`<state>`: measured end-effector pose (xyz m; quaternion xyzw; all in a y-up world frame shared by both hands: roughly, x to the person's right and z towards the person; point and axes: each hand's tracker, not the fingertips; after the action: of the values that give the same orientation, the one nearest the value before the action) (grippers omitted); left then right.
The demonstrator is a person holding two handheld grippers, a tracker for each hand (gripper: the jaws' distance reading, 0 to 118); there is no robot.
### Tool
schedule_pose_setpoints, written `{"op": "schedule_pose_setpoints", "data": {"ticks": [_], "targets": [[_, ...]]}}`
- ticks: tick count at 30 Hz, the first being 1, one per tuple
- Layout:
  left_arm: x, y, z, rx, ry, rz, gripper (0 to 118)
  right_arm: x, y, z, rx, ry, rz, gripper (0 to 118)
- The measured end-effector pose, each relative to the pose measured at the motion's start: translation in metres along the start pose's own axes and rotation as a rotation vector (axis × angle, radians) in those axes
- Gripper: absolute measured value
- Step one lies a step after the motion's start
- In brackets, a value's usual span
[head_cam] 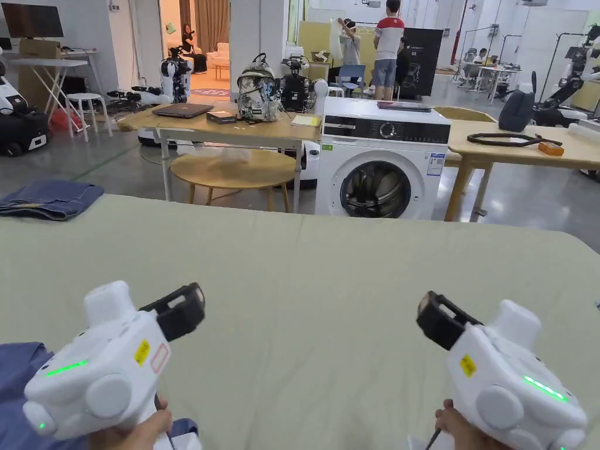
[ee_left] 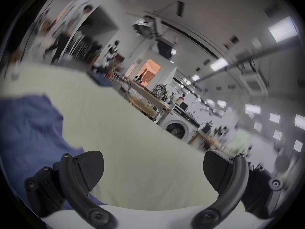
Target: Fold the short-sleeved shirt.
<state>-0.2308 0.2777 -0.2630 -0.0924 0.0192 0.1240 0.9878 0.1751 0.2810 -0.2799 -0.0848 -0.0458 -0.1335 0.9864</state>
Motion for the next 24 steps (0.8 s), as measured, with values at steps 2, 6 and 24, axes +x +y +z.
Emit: {"op": "schedule_pose_setpoints", "data": {"ticks": [2,6,24], "targets": [[0.025,-0.001,0.0,0.007,0.084,-0.455,118,-0.034,0.001,0.007,0.052,-0.017,0.49,118],[0.054,-0.025,-0.004,0.097,0.208,-1.252,118,-0.065,-0.042,0.006,0.285,-0.099,1.473,118],[0.002,-0.005,-0.002,0.031,0.009,-0.099,117,-0.024,-0.012,0.001,-0.021,0.0,0.211,118]]}}
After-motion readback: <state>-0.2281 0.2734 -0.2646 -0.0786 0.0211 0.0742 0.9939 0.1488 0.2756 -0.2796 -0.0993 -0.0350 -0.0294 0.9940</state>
